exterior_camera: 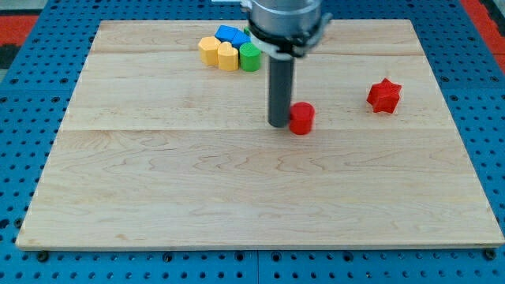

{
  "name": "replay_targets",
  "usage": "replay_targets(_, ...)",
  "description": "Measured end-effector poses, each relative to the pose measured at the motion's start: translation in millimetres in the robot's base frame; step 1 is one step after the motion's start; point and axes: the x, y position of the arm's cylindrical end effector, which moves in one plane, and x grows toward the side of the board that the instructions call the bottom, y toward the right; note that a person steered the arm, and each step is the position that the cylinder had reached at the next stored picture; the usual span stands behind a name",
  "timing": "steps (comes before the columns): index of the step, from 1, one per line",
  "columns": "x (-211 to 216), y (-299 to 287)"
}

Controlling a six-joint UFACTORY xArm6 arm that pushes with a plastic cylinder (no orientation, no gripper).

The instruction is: Push the red circle into the heart

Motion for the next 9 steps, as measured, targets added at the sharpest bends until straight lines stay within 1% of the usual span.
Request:
replay_targets(1,24,39)
replay_targets(2,5,93)
replay_targets(3,-57,2)
replay_targets(4,-30,23)
replay_targets(5,-3,102)
replay_targets(6,50,113)
replay_targets(7,32,32)
replay_targets(8,-45,-27)
replay_targets(9,-70,-37)
